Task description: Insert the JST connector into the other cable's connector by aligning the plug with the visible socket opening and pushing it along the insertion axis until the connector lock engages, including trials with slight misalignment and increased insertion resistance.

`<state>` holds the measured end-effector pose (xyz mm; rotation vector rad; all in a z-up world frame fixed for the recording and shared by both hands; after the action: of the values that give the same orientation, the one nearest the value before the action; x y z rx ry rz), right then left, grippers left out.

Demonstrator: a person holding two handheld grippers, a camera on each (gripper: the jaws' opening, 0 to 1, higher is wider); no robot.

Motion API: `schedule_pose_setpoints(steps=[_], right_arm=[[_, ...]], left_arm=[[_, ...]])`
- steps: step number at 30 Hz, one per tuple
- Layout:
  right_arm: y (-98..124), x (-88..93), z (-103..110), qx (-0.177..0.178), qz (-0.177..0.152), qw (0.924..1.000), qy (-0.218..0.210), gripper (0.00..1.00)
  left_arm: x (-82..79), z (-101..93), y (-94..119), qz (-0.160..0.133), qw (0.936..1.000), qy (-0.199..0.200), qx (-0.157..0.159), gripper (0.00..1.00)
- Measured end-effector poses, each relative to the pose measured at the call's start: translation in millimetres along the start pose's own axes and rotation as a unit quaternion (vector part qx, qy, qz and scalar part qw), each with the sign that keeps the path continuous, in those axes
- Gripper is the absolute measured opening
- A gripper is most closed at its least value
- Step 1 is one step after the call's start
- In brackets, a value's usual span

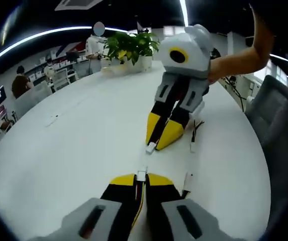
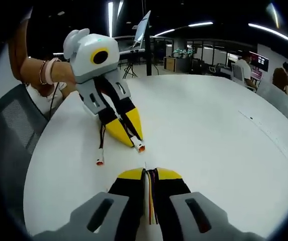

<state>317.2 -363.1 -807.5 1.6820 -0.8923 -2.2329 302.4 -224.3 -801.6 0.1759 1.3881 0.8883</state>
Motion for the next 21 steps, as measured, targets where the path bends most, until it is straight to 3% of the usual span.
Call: schedule_pose_setpoints(steps=[4, 9, 14, 21], right_arm=[[0, 0.5, -1, -0.005, -0.002, 1.0, -0.001, 0.04], [0, 0.6, -3, -0.013, -0.004, 0.9998, -0.013, 0.04], [1, 1.1, -2, -0.013, 0.006, 0.9999, -0.001, 0.04], [11, -2.0, 1, -0.019, 0.003, 0.9998, -0.006, 0.04]], left_arm=[[0.4, 0.7, 1, 0.004, 1.0, -0.004, -0.007, 0.0], [0.5, -1.9, 1, 0.006, 0.9998, 0.018, 0.004, 0.0], [-4.6, 0.6, 5, -0.011, 0.9992, 0.04, 0.001, 0.0], [-13.8, 0.5, 10, -0.006, 0.9997, 0.019, 0.014, 0.0]])
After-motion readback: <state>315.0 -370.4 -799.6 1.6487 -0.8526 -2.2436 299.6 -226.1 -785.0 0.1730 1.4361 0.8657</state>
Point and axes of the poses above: the point that each gripper's makers call its tool centre point, and the gripper's own axes: y roughly backward along the fingers, z roughly to its left, x roughly out of its underside, the point moved 7 cm from there along y, roughly backward along the fingers, and after that the axes turned 10 degrees about -y, right-handed, at the moved point
